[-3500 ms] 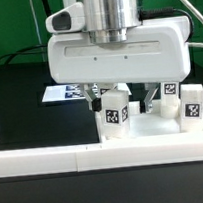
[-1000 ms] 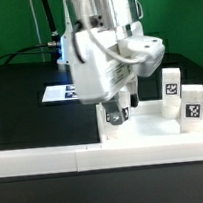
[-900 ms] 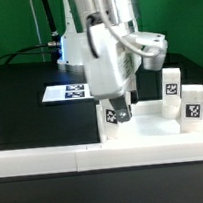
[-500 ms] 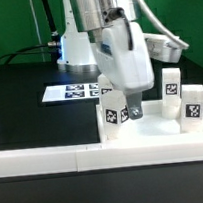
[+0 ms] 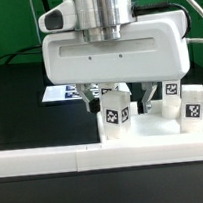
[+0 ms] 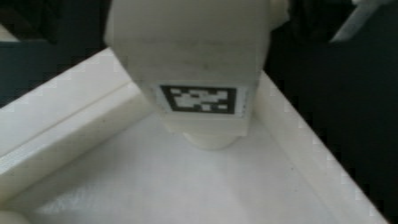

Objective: Assemble square table

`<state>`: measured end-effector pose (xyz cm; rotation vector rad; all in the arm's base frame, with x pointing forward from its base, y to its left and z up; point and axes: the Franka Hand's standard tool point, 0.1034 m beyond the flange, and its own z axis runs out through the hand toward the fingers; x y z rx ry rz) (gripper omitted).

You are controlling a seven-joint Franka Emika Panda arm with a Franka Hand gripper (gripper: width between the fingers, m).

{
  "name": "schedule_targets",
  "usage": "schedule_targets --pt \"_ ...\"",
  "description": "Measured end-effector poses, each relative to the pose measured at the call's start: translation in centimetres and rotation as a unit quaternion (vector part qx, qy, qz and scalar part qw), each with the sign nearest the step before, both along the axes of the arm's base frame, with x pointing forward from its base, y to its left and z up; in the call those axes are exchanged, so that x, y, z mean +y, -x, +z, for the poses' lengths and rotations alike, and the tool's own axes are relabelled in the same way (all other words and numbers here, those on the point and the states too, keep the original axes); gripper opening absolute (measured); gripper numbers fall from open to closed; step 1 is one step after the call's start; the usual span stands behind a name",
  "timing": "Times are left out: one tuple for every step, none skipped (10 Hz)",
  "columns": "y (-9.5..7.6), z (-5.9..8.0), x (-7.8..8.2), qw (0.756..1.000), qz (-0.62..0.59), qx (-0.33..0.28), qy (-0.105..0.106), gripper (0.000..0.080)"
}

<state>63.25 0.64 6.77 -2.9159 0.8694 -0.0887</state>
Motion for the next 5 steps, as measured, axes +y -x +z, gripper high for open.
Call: schedule_targets --pt "0.0 -0.01 0.0 1.0 -0.014 0.001 -0.001 0.0526" --pt "0.01 -0.02 -0.04 1.0 -0.014 0.001 -0.001 0.0389" --pt "0.24 -0.15 -0.53 0.999 -0.039 0.005 -0.001 0.0389" --pt "0.29 -0.18 -0.65 0.996 -0.089 0.009 -0.004 0.0297" --pt "0.3 -0.18 -0.74 0.992 -0.123 0.012 -0.007 0.0297"
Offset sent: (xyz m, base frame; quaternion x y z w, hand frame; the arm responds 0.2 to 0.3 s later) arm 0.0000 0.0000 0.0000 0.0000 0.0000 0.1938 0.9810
